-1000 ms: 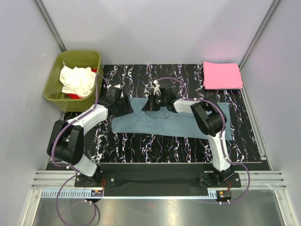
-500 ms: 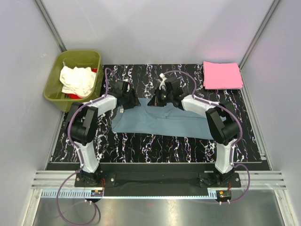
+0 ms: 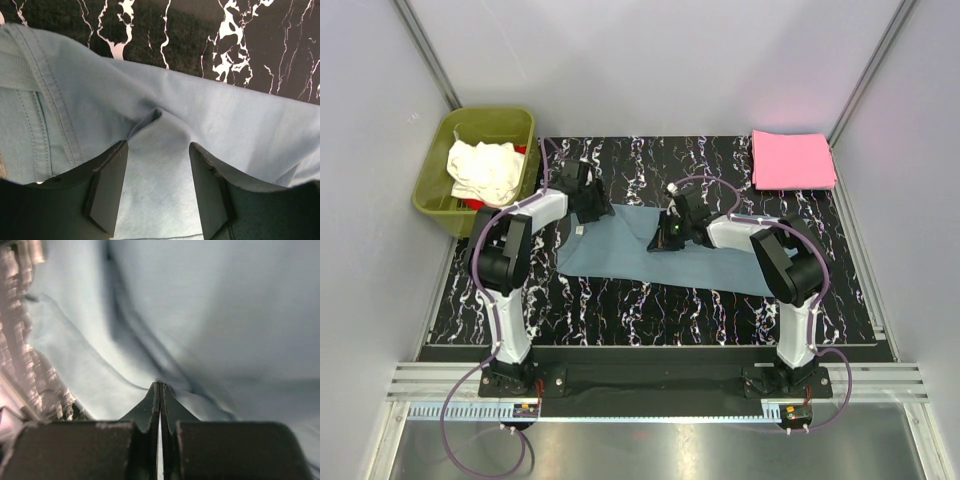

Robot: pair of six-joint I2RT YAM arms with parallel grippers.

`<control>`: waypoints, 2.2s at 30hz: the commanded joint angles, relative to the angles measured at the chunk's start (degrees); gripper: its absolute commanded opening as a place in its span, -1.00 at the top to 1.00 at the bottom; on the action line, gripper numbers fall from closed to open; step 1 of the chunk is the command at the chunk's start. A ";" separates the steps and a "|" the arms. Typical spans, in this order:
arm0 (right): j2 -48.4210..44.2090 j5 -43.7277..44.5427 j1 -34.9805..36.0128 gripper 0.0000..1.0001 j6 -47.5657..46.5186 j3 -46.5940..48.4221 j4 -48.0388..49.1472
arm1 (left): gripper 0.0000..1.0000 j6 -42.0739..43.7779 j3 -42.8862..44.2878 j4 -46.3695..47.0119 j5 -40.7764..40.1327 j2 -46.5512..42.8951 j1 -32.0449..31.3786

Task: Fold and stack the t-shirts
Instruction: Fold the tshirt

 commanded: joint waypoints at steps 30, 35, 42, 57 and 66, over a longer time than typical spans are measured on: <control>-19.20 28.68 -11.67 0.76 3.71 -9.96 -15.59 | -0.24 -2.28 2.29 -11.00 -15.99 1.59 -7.39; -27.62 23.59 -11.67 0.69 5.20 -10.05 -17.86 | -0.27 -0.51 16.62 -15.15 -17.42 11.33 -5.46; -36.60 18.84 -11.67 0.48 4.51 -10.05 -18.13 | -0.32 -3.76 32.26 -5.23 2.51 22.25 3.68; -21.59 23.91 -11.67 0.66 4.95 -16.56 -14.79 | -0.46 0.72 4.86 13.69 10.54 -2.71 0.61; -27.98 24.65 -10.97 0.63 12.23 -28.05 -11.56 | -0.46 -1.13 10.83 8.60 6.32 8.71 -0.88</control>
